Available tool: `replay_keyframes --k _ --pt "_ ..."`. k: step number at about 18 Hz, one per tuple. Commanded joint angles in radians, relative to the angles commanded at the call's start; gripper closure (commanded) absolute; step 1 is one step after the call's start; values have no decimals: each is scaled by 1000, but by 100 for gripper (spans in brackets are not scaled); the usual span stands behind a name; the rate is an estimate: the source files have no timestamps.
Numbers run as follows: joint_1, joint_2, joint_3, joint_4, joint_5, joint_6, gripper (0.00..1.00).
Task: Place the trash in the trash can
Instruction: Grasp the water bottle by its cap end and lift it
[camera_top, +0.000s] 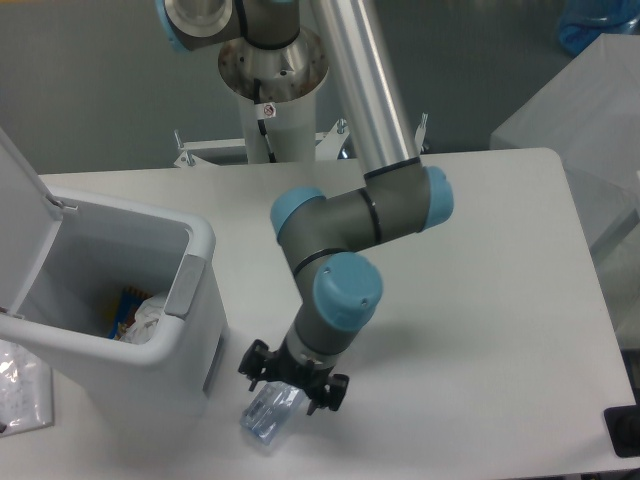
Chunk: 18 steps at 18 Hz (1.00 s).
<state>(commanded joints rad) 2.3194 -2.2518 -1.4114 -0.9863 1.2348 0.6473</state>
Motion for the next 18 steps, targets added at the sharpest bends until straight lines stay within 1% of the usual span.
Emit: replay_keyframes --k 2,5,8,9,12,13,15,16,18 --pt "0 -23 12 5 6 0 0" --pt "-14 -45 14 3 66 0 0" --pt "-15 -48 15 2 75 0 0" --pt "-15 -48 17 3 77 0 3" --pt "-15 -46 23 6 74 -2 37" --pt "-15 -43 23 8 74 -2 47" --pt "-15 -39 25 9 72 -2 73" --pt "-15 -37 25 11 71 -2 77" --pt "-15 -22 37 12 69 -2 79"
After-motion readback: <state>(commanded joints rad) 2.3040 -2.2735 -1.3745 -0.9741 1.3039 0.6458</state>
